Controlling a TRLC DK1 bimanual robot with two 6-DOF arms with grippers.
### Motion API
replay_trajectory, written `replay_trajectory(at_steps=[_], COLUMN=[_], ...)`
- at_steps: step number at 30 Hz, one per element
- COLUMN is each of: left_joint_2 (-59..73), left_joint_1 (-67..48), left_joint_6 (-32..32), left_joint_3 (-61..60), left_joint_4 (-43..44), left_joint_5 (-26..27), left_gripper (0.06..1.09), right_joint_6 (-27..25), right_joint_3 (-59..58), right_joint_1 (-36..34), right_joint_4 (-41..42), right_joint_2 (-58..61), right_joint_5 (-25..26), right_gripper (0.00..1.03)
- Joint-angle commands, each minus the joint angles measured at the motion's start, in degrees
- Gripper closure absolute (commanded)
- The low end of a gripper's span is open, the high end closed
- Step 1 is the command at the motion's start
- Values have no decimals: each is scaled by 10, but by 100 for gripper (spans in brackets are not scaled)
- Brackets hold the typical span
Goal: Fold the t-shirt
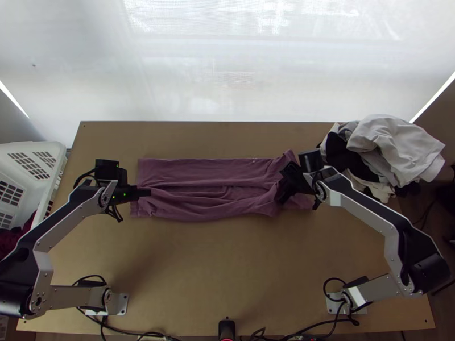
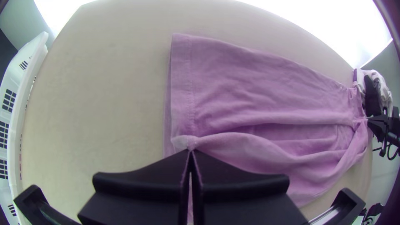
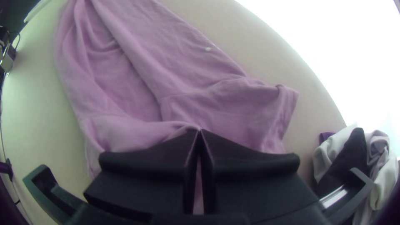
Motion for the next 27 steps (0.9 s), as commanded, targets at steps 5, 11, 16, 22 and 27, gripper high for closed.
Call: replay_trajectory(at_steps=[5,11,16,22,27], left_joint_2=[28,20,17,-6,-23], left_joint_1=[-11,-5,-5,-1,9], left_joint_6=[-6,-4,3,11,17], left_joint_3=[0,3,6,12,8], left_joint_4=[13,16,14,-3,-20], left_joint_5=[0,0,0,0,0], left_gripper=[105,80,36,29,29], right_joint_6=[45,47,42,29,20], right_joint_3=[70,1,-49,-81,-122], right_joint_1=[-5,-5,4,29,51], right_joint_4=[16,15,15,-34,-73], right_joint_2=[123,25,-74,-164,-213], right_joint_5=[0,0,1,1,1], right_gripper=[49,6,5,5,5])
